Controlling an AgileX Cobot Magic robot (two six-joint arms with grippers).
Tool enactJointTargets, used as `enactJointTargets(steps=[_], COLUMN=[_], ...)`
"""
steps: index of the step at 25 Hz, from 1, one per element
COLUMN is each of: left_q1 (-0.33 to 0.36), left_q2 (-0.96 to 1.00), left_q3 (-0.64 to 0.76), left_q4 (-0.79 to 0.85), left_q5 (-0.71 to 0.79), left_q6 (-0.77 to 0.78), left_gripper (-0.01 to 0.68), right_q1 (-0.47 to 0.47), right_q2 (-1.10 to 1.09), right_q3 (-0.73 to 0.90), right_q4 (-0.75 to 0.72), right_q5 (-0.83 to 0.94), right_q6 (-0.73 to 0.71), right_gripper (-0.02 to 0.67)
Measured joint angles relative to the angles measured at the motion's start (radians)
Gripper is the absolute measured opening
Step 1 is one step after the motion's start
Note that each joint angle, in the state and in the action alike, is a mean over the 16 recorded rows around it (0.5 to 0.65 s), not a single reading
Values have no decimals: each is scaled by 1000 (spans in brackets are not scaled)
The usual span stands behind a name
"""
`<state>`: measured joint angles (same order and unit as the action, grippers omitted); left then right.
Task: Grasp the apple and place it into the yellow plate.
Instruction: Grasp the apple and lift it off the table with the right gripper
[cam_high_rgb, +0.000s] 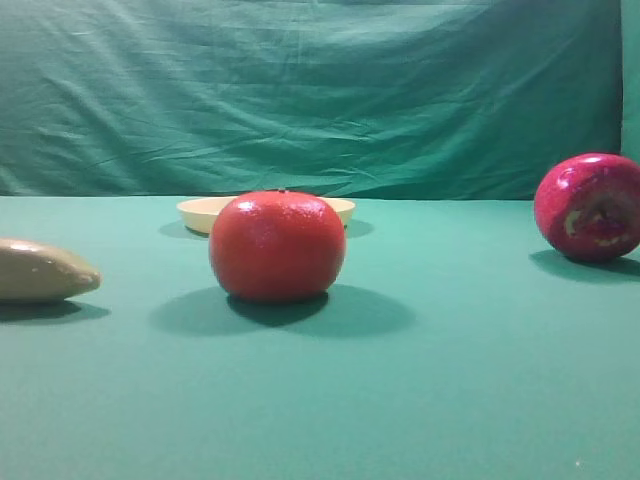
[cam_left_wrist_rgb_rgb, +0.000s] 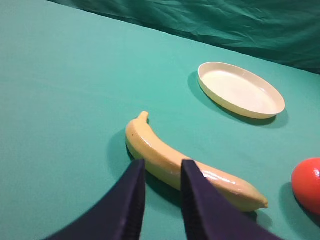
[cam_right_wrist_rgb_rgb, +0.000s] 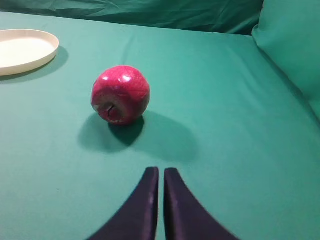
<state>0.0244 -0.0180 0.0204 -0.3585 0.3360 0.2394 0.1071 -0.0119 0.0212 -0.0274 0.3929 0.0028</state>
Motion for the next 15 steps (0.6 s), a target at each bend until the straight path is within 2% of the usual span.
enactJointTargets(steps=[15], left_q1=[0], left_q2=[0], left_q3=[0], left_q4=[0], left_q5=[0], left_q6=[0], left_gripper=[157], right_q1=[0], right_q2=[0], right_q3=[0], right_q4=[0], right_q5=[0], right_q6=[0], right_gripper=[0])
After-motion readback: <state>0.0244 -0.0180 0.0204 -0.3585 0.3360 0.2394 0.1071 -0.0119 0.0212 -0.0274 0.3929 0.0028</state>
